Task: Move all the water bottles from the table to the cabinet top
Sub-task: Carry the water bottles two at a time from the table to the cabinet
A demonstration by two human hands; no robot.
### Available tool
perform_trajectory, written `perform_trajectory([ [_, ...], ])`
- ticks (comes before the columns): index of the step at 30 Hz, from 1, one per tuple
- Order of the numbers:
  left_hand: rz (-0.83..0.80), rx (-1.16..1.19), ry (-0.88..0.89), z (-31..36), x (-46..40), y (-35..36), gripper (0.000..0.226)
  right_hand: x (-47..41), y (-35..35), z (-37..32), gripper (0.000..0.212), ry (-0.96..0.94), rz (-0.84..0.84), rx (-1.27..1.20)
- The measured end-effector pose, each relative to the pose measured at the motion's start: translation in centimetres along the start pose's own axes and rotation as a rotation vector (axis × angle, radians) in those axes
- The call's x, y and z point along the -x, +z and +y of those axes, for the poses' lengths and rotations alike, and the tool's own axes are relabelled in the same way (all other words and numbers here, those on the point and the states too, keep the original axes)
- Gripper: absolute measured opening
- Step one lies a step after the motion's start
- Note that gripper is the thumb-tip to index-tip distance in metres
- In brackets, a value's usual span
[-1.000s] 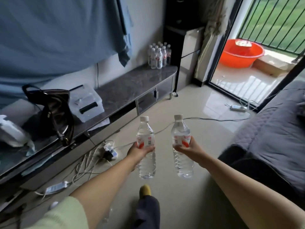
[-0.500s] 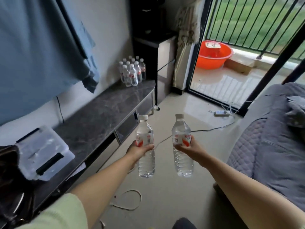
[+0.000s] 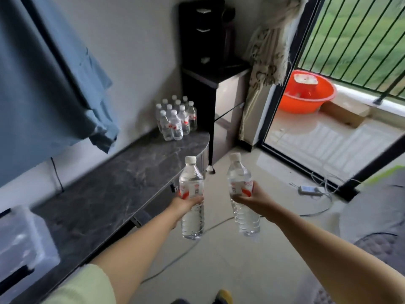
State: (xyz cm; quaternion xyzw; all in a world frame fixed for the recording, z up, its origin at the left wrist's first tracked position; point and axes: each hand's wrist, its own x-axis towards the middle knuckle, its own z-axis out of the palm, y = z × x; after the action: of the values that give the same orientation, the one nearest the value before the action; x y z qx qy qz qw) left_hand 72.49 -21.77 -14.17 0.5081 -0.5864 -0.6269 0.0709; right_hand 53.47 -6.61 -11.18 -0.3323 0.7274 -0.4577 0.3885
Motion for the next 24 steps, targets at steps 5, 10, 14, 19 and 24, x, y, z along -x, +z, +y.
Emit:
perform_trajectory([
  [5, 0.011, 0.014, -0.044, 3.7, -5.6, 1.6, 0.027, -8.3, -3.7, -0.8, 0.029, 0.057, -0.006, 0.042],
  [10, 0.026, 0.047, -0.070, 6.1, -13.2, 1.5, 0.025, -17.2, -4.4, -1.3, 0.046, 0.117, -0.016, 0.054],
  [14, 0.017, 0.054, -0.091, 8.7, -20.5, 0.1, 0.031, -24.5, -4.4, -2.1, 0.041, 0.146, -0.023, 0.075],
  [19, 0.026, 0.080, -0.123, 14.1, -29.2, -2.0, 0.047, -34.0, -4.5, -4.5, 0.039, 0.188, -0.059, 0.062],
  [24, 0.065, 0.111, -0.180, 16.5, -35.9, -2.3, 0.056, -41.6, -3.2, -4.1, 0.028, 0.237, -0.002, 0.049],
])
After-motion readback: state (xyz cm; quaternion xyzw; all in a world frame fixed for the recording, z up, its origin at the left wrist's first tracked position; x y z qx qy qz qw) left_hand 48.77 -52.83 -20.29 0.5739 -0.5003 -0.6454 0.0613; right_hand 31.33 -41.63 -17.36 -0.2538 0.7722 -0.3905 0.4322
